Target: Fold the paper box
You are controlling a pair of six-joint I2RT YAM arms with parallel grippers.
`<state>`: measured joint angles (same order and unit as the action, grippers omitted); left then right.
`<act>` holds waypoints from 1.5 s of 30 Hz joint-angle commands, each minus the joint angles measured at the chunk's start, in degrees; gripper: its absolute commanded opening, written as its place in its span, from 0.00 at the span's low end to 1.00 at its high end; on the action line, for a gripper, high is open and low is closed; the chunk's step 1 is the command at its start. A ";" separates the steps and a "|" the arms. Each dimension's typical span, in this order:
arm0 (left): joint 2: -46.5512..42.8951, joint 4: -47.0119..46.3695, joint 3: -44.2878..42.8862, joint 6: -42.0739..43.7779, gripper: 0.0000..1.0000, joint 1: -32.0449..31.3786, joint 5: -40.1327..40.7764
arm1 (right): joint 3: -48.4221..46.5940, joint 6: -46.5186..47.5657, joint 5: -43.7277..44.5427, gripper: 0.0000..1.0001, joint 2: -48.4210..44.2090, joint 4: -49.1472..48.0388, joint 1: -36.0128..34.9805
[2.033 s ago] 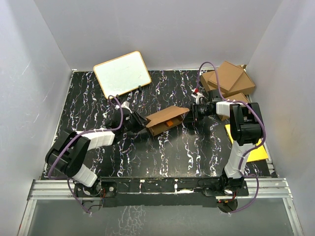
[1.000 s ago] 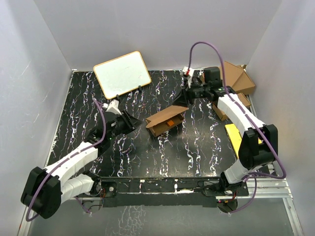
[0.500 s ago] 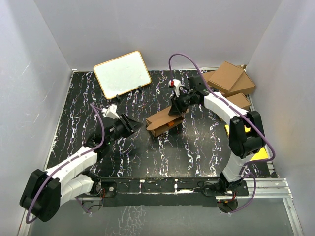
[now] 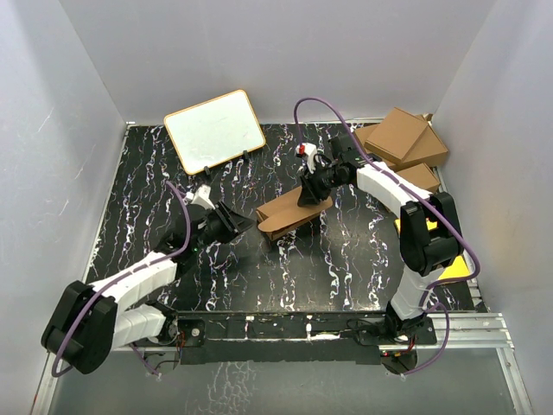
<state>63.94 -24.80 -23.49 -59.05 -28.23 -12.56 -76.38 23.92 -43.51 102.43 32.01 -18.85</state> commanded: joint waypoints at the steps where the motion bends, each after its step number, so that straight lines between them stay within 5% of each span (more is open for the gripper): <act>1: 1.89 -0.32 -1.81 -0.96 0.27 0.20 -1.13 | -3.38 -0.27 -2.71 0.34 0.31 0.01 -0.20; 7: 9.18 -5.47 -1.58 -2.64 0.17 0.19 -3.32 | -4.83 -0.79 -3.78 0.34 0.69 0.48 -0.19; 25: 27.22 -16.82 -7.69 -5.47 0.24 0.21 -7.09 | -5.45 -1.52 -3.01 0.34 2.45 0.68 -0.37; 36: 27.39 -15.65 -7.05 -5.99 0.25 0.21 -6.95 | -5.34 -1.77 -2.20 0.34 3.04 0.72 -0.75; 45: 11.76 1.88 -4.79 -0.71 0.27 0.36 -1.79 | -5.96 -1.87 -0.57 0.34 3.45 0.97 -0.74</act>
<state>85.54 -32.47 -28.77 -63.20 -28.23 -17.45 -79.46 22.35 -44.93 105.49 33.39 -19.42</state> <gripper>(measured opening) 0.262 0.338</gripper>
